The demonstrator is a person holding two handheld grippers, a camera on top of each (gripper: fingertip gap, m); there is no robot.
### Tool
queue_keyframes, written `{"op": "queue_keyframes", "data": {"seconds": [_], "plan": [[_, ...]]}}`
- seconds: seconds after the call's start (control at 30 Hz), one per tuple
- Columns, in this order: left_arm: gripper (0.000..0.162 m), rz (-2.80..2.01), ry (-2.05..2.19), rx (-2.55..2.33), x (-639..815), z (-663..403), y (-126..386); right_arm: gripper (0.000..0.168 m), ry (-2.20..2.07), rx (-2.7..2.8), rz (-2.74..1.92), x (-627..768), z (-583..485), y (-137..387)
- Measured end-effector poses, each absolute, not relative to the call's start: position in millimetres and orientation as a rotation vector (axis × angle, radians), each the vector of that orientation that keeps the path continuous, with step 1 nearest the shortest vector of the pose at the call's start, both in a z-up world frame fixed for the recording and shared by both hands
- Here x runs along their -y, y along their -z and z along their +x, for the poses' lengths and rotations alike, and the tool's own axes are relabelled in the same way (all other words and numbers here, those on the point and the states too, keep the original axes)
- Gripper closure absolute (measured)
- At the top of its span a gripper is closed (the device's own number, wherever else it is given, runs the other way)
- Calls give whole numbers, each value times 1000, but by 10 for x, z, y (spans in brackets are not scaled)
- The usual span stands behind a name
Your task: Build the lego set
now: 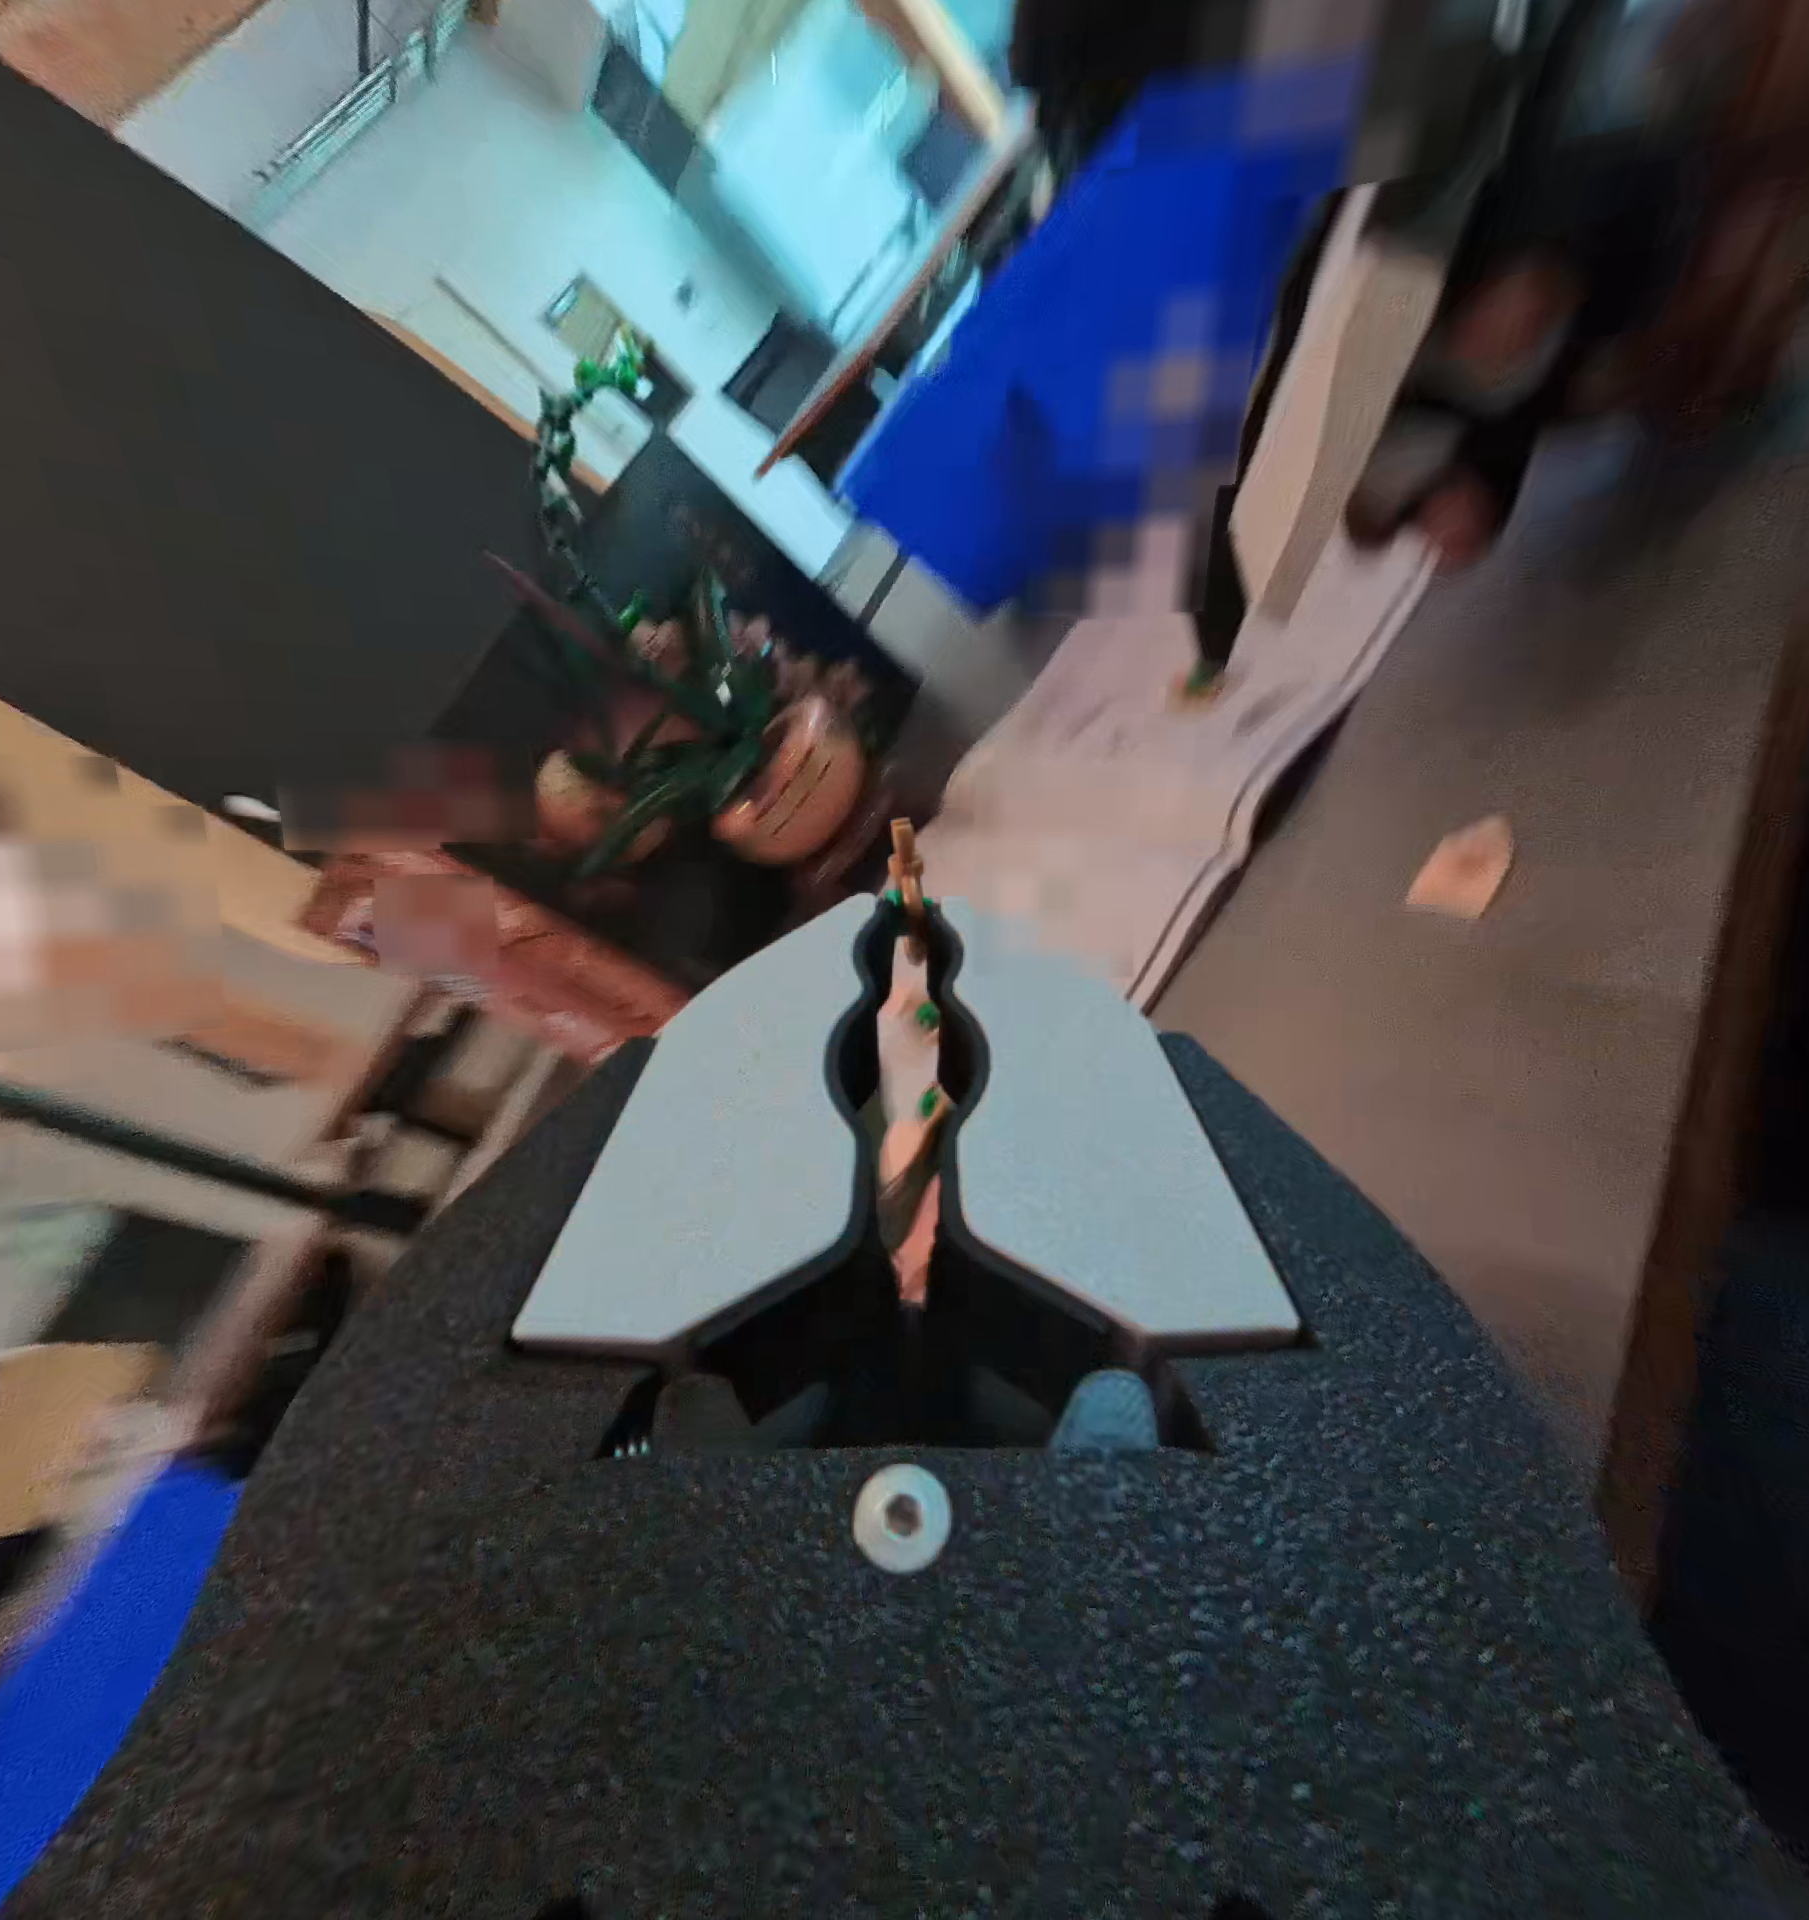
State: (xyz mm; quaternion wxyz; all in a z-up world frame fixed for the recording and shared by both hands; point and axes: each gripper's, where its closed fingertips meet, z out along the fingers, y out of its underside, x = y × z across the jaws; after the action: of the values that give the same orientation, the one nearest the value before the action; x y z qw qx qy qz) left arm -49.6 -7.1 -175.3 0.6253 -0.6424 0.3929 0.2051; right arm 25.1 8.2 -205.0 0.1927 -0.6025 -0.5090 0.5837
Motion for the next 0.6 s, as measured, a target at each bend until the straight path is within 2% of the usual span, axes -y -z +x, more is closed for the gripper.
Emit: {"op": "queue_keyframes", "data": {"seconds": [0.2,0.4,0.53,0.6], "plan": [[157,-1481,-783,-1193,124,-390,2113,154,-1126,1837,-1726,36,475,2540],[157,-1467,-831,-1292,132,-216,2288,157,-962,1936,-1617,121,318,2618],[157,-1456,-838,-1323,138,-166,2329,158,-980,1944,-1617,136,277,2631],[157,-1447,-847,-1342,140,-149,2347,163,-990,1933,-1623,127,259,2629]]}}
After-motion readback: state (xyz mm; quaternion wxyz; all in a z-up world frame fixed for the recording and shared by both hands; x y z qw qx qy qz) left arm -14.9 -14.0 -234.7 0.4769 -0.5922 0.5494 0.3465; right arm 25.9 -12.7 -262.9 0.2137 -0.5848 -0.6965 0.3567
